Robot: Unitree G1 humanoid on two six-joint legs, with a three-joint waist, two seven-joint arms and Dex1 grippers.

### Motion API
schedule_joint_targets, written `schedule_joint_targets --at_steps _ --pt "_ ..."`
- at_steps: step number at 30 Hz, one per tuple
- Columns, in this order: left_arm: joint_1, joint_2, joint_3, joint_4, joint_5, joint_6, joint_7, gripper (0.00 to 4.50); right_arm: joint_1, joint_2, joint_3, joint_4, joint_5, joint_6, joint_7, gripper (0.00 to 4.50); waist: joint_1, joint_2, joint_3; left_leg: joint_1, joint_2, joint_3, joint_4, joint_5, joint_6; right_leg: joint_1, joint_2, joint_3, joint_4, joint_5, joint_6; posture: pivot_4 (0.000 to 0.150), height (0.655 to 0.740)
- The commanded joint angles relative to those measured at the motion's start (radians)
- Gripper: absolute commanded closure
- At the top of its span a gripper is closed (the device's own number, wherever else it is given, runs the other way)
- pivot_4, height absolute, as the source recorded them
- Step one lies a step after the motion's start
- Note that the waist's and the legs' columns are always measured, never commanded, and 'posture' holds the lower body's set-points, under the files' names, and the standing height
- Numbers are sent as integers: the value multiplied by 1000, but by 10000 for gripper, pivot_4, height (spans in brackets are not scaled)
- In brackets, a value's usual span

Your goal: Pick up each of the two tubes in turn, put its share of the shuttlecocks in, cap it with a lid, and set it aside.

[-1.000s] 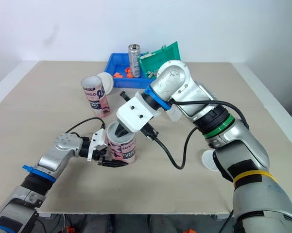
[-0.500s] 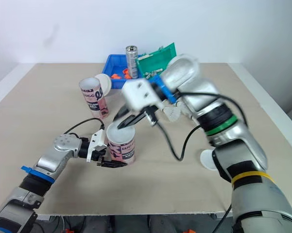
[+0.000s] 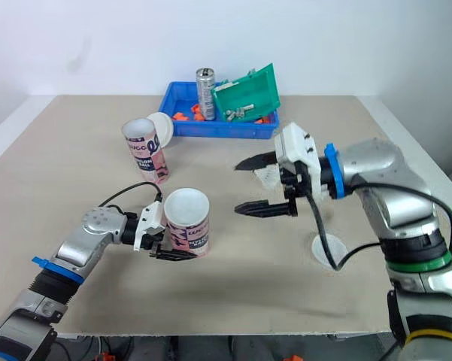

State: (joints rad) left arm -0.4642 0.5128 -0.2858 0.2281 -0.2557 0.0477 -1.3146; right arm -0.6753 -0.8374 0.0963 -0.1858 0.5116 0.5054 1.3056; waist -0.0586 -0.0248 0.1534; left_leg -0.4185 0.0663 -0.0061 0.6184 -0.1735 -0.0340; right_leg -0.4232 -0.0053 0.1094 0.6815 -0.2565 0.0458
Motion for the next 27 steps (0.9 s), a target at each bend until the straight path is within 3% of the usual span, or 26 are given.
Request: schedule_joint_targets --at_steps 1,5,14,22,27 --pt "40 51 2 64 61 -33 2 14274 174 -1 -25 -145 -51 -10 -117 287 2 -3 0 0 0 0 -1 0 0 0 0 0 0 0 0 1500 7038" --pt "46 55 33 38 21 -61 -19 301 244 63 4 -205 -79 -37 -189 0 -15 -2 3 -2 0 0 -1 -1 -1 -2 2 1 0 -1 1 1500 7038" --pt "42 95 127 -60 -68 -18 -46 301 264 106 96 -188 -143 -99 -186 0 -13 -11 13 -9 0 -2 0 -1 -1 -4 1 1 -1 -2 3 1500 7038" --pt "220 263 291 -294 -214 133 -61 301 235 162 147 -119 -175 -148 -169 0 -14 -11 14 -18 0 -5 0 -3 -3 -14 3 -1 0 -4 8 1500 7038" --pt "302 302 425 -406 -310 210 4 301 214 214 159 -51 -174 -185 -146 0 -9 -10 19 -19 0 -6 1 -3 -3 -14 1 -2 0 -3 8 1500 7038"
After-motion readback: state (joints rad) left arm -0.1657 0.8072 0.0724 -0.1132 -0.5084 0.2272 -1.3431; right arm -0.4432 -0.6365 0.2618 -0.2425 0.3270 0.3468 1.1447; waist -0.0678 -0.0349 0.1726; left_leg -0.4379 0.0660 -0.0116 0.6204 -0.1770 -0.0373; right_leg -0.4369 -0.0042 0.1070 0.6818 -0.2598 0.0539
